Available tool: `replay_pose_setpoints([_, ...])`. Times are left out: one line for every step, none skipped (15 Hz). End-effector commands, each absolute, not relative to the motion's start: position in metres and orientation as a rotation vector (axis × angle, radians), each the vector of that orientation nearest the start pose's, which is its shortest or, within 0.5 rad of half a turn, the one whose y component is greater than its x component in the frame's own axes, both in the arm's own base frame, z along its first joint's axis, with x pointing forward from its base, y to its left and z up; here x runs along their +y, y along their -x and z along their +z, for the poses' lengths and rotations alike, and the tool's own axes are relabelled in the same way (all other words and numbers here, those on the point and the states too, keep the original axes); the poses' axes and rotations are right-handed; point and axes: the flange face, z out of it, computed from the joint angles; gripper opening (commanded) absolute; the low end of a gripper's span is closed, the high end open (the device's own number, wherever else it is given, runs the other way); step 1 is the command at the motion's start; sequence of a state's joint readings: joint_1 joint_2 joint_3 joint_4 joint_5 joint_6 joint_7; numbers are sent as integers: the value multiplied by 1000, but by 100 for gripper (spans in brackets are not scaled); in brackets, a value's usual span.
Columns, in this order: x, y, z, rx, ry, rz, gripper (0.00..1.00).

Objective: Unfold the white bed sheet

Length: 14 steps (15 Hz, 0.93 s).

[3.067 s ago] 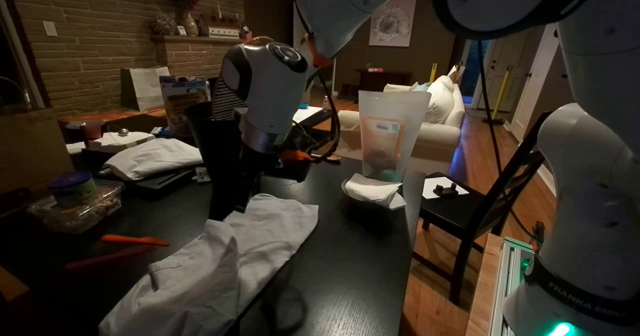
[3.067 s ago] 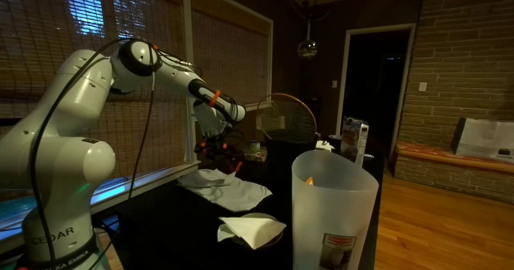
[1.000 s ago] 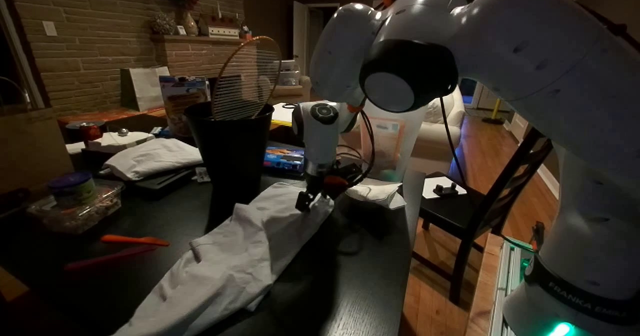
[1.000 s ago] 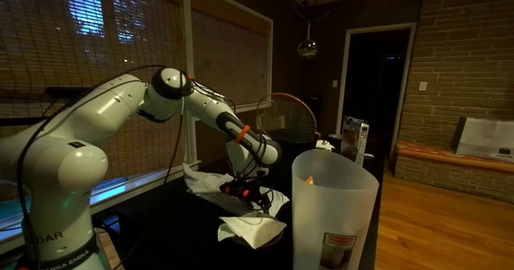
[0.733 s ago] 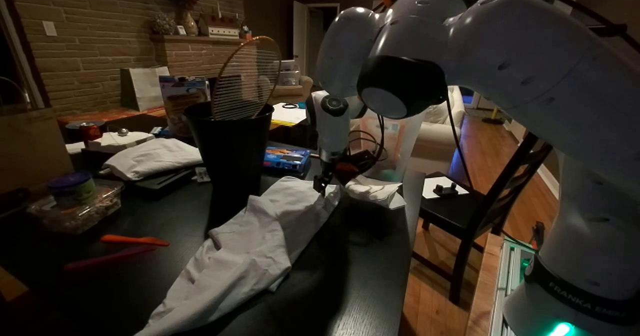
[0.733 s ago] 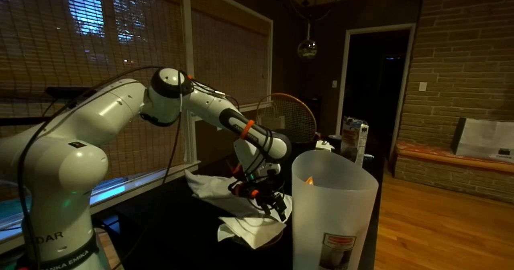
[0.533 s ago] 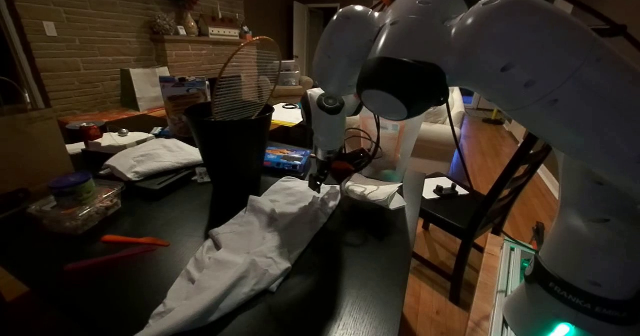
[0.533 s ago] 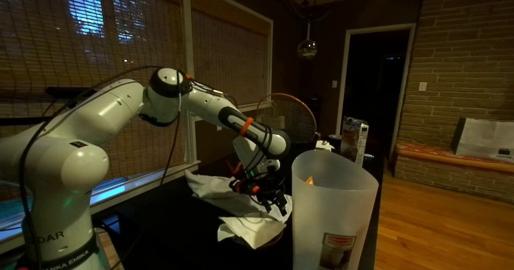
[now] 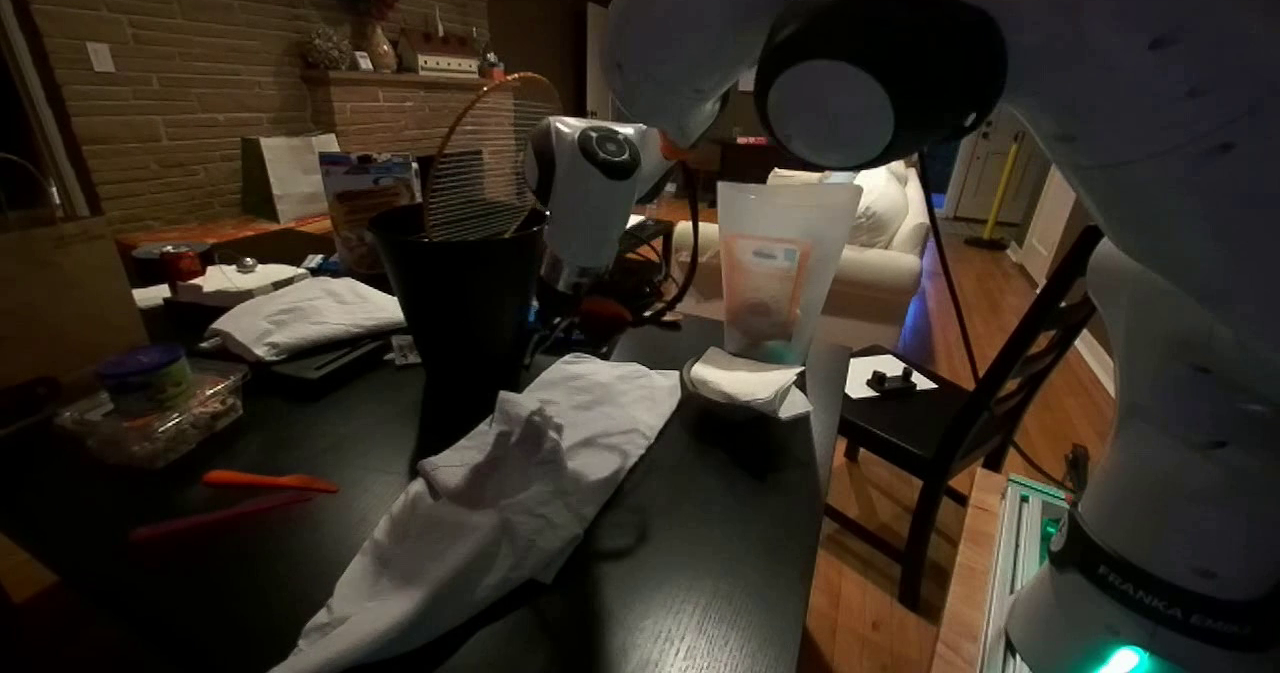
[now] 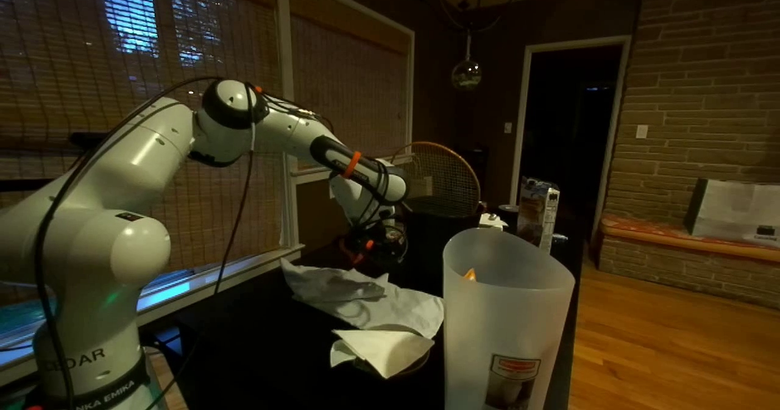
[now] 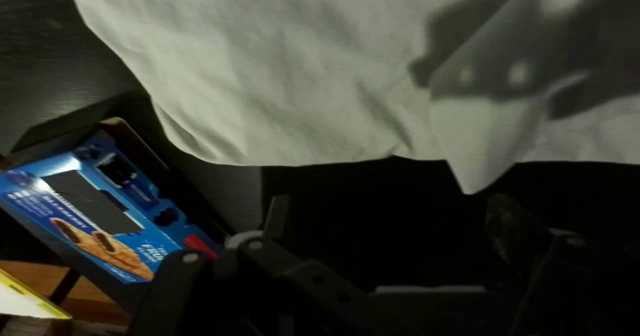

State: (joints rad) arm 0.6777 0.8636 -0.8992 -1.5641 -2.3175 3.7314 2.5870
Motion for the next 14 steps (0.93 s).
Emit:
replay_pose_setpoints([69, -591, 236, -169, 3135, -671, 100])
replay_pose_setpoints([76, -591, 232, -210, 3108, -652, 100])
replay_pose_setpoints([81, -590, 224, -241, 3090, -619, 100])
replay_pose_setpoints([84, -589, 217, -252, 3085, -603, 100])
replay_pose_setpoints([85, -589, 214, -256, 3080, -589, 100])
replay_pose_setpoints([85, -589, 208, -258, 3074, -578, 100])
replay_pose_setpoints([84, -588, 209, -263, 3080, -582, 99])
replay_pose_setpoints([82, -589, 208, -264, 3080, -589, 99])
replay_pose_setpoints([79, -589, 210, -259, 3086, -592, 98])
replay_pose_setpoints([75, -591, 210, -260, 3087, -600, 99])
replay_pose_setpoints([70, -594, 208, -278, 3088, -616, 91])
replay_pose_setpoints([66, -597, 206, -290, 3079, -618, 85])
replay_pose_setpoints([63, -599, 201, -310, 3078, -628, 69])
replay_pose_setpoints([60, -603, 196, -329, 3074, -643, 61])
